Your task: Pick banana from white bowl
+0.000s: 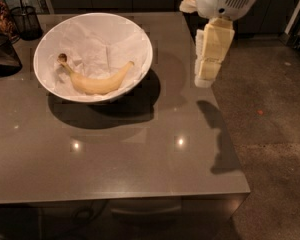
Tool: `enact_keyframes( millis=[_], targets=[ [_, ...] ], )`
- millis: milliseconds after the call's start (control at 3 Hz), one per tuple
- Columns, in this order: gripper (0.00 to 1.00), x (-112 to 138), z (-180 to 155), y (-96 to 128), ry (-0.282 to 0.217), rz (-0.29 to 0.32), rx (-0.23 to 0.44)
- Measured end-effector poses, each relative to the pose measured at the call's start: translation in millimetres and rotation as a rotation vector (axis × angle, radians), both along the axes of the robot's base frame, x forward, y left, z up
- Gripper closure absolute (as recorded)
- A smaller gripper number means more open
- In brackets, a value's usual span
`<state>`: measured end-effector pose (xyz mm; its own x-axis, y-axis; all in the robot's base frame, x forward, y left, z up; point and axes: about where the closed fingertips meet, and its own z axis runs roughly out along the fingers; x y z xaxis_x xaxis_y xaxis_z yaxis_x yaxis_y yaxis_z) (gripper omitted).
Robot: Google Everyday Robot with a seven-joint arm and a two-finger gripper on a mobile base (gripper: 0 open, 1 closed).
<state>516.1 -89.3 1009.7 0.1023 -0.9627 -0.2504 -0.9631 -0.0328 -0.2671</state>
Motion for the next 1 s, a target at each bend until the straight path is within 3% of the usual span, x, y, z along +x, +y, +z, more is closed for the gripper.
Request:
enact_keyframes(
  millis=[667, 1000],
  targets=[
    [0.0, 43, 13, 77, -0.035, 0.154, -0.057],
    [0.0, 48, 17, 86, -0.065, 0.159, -0.035]
  ],
)
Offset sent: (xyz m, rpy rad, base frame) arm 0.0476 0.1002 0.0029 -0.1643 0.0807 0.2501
